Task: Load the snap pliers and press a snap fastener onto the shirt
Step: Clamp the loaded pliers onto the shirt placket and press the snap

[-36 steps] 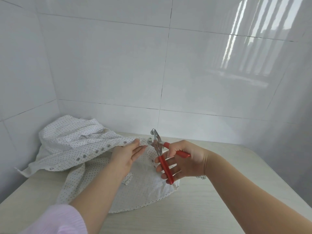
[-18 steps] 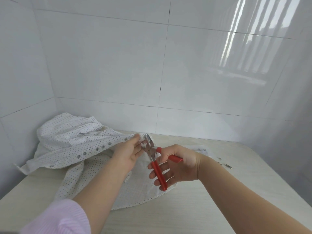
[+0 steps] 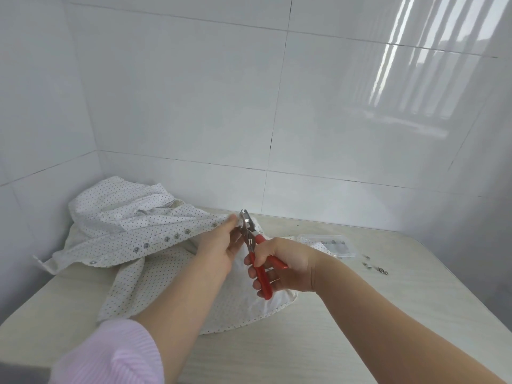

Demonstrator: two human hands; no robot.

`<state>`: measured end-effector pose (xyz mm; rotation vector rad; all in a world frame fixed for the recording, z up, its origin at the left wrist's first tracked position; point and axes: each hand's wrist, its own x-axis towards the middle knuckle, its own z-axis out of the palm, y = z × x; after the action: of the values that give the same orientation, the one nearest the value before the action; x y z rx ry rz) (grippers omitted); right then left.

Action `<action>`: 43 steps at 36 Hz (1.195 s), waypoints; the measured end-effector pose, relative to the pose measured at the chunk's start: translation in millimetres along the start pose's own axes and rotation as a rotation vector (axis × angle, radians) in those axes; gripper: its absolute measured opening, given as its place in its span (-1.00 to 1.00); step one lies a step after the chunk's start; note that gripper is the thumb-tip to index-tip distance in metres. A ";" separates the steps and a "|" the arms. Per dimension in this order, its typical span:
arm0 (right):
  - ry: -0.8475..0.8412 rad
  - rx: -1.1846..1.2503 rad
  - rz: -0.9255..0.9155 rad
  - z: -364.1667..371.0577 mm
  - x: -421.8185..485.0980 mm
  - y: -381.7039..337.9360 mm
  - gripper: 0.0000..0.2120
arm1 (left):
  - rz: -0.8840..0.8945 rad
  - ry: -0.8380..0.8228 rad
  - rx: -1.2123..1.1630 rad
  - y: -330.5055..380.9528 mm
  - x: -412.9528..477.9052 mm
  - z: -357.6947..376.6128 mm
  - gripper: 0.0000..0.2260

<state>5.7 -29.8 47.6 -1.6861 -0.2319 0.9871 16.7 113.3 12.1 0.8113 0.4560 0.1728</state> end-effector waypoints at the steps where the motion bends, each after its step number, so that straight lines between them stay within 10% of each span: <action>1: 0.002 -0.015 0.001 0.6 0.2 -0.1 -0.80 | -0.001 0.004 -0.002 -0.6 -0.1 0.6 -0.75; 23: 0.212 -0.178 0.097 5.6 7.8 2.4 -0.88 | -0.065 0.006 0.032 7.9 -5.2 -7.0 -0.84; 28: 0.227 -0.257 0.128 5.7 13.9 3.7 -0.93 | -0.142 -0.150 0.327 5.0 -5.7 -11.7 -0.61; 43: 0.367 -0.356 0.162 13.9 42.6 19.7 -0.95 | -0.304 -0.204 0.534 -12.9 -1.6 -24.5 -0.80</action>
<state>16.4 -1.5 9.0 -2.2057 -0.0270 0.7625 3.8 120.1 -11.5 1.2545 0.4309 -0.3264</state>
